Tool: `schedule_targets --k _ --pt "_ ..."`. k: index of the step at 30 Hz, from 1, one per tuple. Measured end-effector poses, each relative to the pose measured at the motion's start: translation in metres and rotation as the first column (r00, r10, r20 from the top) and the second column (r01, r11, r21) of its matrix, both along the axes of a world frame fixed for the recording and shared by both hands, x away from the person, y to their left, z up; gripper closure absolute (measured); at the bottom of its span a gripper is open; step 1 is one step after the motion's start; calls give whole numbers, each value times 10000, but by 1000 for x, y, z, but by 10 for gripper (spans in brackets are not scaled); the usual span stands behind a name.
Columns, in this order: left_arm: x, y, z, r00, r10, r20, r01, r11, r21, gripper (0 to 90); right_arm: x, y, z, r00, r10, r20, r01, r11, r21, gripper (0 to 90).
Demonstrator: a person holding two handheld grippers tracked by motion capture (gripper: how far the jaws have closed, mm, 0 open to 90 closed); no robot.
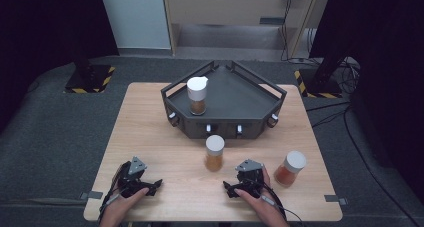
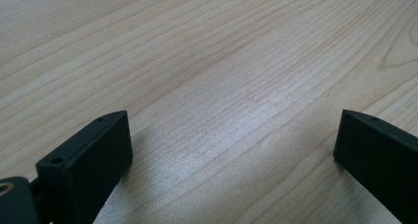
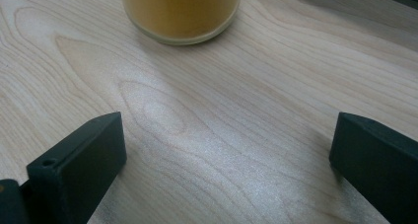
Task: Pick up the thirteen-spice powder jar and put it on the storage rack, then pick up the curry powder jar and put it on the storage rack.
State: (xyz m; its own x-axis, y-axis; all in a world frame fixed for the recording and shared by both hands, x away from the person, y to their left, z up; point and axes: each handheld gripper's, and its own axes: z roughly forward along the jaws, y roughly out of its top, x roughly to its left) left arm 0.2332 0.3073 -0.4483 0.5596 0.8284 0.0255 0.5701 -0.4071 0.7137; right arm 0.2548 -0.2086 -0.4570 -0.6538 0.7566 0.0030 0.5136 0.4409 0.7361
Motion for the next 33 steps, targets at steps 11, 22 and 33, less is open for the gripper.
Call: schedule_targets --k 11,22,33 --pt "0 0 0 10000 8 -13 -8 10000 -10 0 2 -1 1 10000 45 -71 -45 10000 6 16" --pt "2 2 0 9999 -118 -48 118 9999 -29 0 0 1 31 9995 57 321 -63 9998 183 33" --pt "3 3 0 9999 -126 -54 126 9999 -42 0 5 9 55 9983 310 492 -329 9988 375 51"
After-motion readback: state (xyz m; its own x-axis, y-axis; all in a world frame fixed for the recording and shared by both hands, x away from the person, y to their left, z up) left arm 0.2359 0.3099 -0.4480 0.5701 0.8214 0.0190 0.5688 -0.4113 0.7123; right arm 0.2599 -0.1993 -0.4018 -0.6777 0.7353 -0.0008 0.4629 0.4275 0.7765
